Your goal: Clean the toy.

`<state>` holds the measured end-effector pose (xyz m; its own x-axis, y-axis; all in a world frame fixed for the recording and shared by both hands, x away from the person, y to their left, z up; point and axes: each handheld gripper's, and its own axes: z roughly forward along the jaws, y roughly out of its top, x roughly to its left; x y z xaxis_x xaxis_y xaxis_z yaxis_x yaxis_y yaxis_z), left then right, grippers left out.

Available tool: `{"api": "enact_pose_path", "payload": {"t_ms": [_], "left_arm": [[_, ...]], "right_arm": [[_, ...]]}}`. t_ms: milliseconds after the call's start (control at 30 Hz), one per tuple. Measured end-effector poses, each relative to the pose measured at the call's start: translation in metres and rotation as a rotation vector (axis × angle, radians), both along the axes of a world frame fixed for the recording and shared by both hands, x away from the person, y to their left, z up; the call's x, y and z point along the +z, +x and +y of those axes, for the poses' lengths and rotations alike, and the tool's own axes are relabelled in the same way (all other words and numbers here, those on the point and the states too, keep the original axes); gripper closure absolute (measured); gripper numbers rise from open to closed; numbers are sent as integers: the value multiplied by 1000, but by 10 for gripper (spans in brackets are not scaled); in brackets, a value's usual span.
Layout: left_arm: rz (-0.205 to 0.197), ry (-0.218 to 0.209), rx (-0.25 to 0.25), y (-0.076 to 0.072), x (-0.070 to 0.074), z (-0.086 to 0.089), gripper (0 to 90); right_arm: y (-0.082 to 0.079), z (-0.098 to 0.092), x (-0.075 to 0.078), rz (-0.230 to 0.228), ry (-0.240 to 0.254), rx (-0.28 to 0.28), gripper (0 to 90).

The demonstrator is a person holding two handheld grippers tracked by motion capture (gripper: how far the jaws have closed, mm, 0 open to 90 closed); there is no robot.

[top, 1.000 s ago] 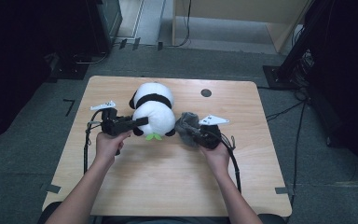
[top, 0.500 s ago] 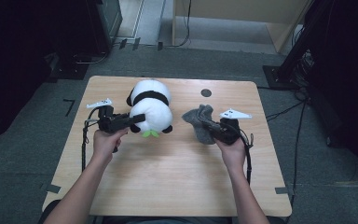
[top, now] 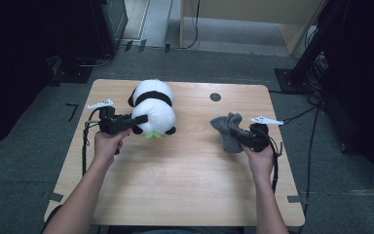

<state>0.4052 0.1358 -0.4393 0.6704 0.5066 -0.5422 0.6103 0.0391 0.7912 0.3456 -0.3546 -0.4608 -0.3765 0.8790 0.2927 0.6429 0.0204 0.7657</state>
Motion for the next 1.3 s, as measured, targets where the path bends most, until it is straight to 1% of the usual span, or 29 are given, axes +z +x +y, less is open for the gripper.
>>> {"api": "enact_pose_path", "payload": {"t_ms": [33,200,367,400,467,500,567,633,733,800,867,933,1100,1267,1300], "left_arm": [[6,1,4,1,-1,1,479],[10,23,11,4,-4,10,479],[0,26,16,8,-7,18,479],[-2,38,16,8,-6,20,479],[-20,67,13,9,-4,24,479],[-26,71,12,10,-4,26,479],[-27,63,18,12,-5,30,479],[-28,66,25,13,-7,34,479],[-24,69,38,16,-10,39,479],[-20,70,48,18,-11,43,478],[-19,62,62,21,-13,48,478],[-16,56,74,23,-14,53,478],[-27,61,110,30,-19,66,476],[-4,75,140,35,-25,77,472],[3,87,147,36,-26,78,471]], "right_arm": [[1,-3,-1,5,0,-5,763],[6,-19,-11,37,-4,-45,761],[7,-31,-17,50,-39,-61,755],[8,-33,-19,51,-55,-56,754],[7,-38,-21,57,-97,-55,755],[7,-41,-22,60,-106,-54,754],[6,-47,-25,67,-95,-61,755],[7,-51,-27,66,-91,-76,752],[8,-55,-32,69,-109,-95,743],[9,-59,-36,81,-106,-104,739],[9,-61,-39,88,-95,-108,735],[9,-62,-40,86,-95,-111,730],[11,-60,-42,86,-119,-110,699],[11,-58,-44,87,-135,-104,682],[11,-58,-44,87,-137,-104,677]]}}
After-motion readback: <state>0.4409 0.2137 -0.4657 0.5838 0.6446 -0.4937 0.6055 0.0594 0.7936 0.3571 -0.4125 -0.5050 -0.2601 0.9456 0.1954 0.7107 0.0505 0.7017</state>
